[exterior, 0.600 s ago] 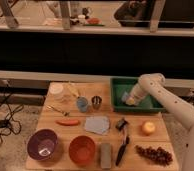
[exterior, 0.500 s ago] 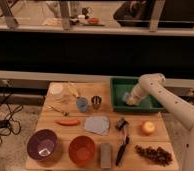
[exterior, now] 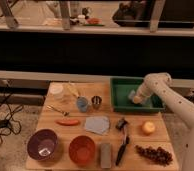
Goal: Wipe tray with sponge
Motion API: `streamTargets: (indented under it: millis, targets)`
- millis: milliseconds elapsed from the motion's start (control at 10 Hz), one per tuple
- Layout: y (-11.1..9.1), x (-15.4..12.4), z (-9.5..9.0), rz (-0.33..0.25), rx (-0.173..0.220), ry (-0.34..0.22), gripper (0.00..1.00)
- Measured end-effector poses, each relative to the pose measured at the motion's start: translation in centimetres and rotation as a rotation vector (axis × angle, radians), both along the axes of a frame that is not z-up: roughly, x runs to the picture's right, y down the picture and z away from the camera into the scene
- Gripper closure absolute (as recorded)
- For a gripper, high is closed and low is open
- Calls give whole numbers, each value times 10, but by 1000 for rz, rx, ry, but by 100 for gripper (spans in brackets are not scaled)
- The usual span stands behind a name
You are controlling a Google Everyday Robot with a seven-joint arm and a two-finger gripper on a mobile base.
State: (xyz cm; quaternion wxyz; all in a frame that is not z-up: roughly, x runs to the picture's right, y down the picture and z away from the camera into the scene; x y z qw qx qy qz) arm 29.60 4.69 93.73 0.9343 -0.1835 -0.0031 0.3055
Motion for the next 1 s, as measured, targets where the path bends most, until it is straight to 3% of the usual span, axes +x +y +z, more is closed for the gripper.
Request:
streamTargets:
  millis: [300,1000]
  targets:
    - [-5,21,6,23,4,46,100]
    - [-16,1,34,7,16,26,100]
